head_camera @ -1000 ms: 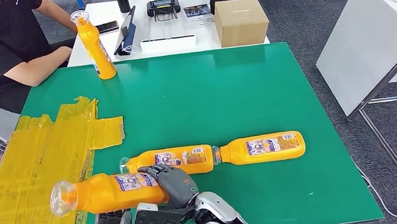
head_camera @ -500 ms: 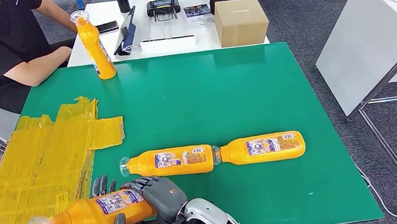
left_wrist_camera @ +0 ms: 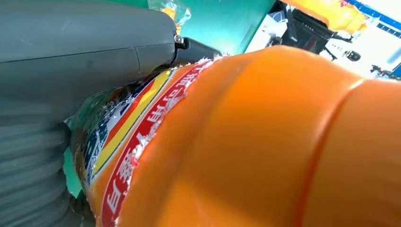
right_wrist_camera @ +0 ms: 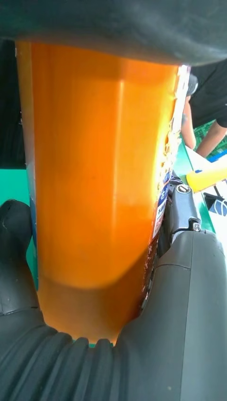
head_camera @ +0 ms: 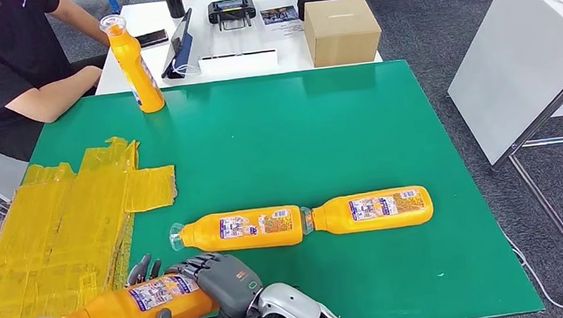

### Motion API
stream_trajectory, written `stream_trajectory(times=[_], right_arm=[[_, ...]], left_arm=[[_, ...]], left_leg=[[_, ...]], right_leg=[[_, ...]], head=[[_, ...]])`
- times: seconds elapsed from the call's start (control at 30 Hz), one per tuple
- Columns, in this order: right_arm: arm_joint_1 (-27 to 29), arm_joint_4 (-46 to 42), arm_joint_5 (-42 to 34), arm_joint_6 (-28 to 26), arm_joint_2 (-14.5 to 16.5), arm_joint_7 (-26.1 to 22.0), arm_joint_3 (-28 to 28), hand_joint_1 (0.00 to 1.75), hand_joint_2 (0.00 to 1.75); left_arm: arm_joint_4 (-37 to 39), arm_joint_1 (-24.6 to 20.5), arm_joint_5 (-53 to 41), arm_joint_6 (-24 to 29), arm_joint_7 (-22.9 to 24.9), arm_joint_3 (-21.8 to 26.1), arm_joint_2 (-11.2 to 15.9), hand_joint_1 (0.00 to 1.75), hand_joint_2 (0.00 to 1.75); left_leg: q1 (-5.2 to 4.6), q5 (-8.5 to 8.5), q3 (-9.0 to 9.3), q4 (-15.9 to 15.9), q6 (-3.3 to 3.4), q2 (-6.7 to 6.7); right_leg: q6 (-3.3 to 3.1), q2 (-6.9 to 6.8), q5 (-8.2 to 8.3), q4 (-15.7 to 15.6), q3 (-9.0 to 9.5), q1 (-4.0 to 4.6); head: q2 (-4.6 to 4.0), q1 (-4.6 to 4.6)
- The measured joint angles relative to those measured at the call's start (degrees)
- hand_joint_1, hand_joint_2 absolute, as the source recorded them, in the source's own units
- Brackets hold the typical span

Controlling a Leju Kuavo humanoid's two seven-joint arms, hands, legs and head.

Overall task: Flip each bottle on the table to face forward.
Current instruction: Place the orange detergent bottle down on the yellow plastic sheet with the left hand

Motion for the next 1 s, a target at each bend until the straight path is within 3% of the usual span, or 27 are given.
stream_trajectory(times=[0.47, 0.5, 0.57, 0.63, 0.7, 0.83, 1.0], right_arm=[[1.8, -0.6, 0.6, -1.1, -0.6, -0.2, 0.2, 1.75, 1.75], [2.0, -0.7, 0.9, -1.3, -0.7, -0.2, 0.2, 1.66, 1.75], [2.3, -1.1, 1.6, -2.0, -0.8, -0.2, 0.2, 0.79, 1.75], [2.5, -1.5, 2.5, -2.6, -0.9, -0.2, 0.2, 0.0, 0.87], [3.0, -2.2, 3.8, -3.4, -1.2, -0.2, 0.2, 0.0, 0.0], [4.8, -5.5, 6.4, -5.7, -2.4, -0.2, -0.5, 0.0, 0.0], [6.0, -8.7, 7.2, -5.9, -3.2, -0.2, -1.4, 0.0, 0.0]], left_arm=[[-1.7, 1.4, 0.7, 3.6, -0.9, -0.7, 0.0, 1.75, 1.75], [-1.8, 1.5, 0.4, 4.1, -1.1, -0.9, 0.0, 1.75, 1.75], [-2.2, 1.7, -0.8, 5.4, -2.0, -1.3, 0.0, 1.75, 1.75], [-2.7, 1.6, -2.2, 7.1, -3.0, -1.6, 0.0, 1.75, 1.75], [-3.6, 1.6, -4.1, 9.4, -4.1, -1.7, 0.0, 1.75, 1.75], [-7.2, 1.5, -10.6, 16.8, -7.9, -1.2, 0.0, 1.75, 1.75], [-10.2, 1.5, -12.3, 18.8, -8.6, -0.5, 0.0, 1.75, 1.75]], left_leg=[[0.0, 0.0, 0.0, 0.0, 0.0, 0.02], [0.0, 0.0, 0.0, 0.0, 0.0, 0.02], [0.0, 0.0, -0.01, 0.0, 0.0, 0.02], [0.0, 0.0, 0.0, 0.0, 0.0, 0.02], [0.0, 0.0, 0.0, 0.0, 0.0, 0.01], [0.0, 0.0, 0.0, 0.0, 0.0, 0.01], [0.0, 0.0, 0.0, 0.0, -0.01, 0.01]], right_leg=[[0.0, 0.01, 0.0, 0.0, -0.06, 0.0], [0.0, 0.01, 0.0, 0.0, -0.06, 0.0], [0.0, 0.01, 0.0, 0.0, -0.07, 0.0], [0.0, 0.01, 0.0, 0.0, -0.06, 0.0], [0.0, 0.0, 0.0, 0.0, -0.06, 0.0], [0.0, 0.0, 0.0, 0.0, -0.04, 0.0], [0.0, 0.01, 0.0, 0.0, -0.05, 0.0]], head=[[0.0, -0.01], [0.0, -0.01], [0.0, -0.01], [0.0, 0.0], [0.0, 0.0], [0.0, 0.01], [0.0, 0.0]])
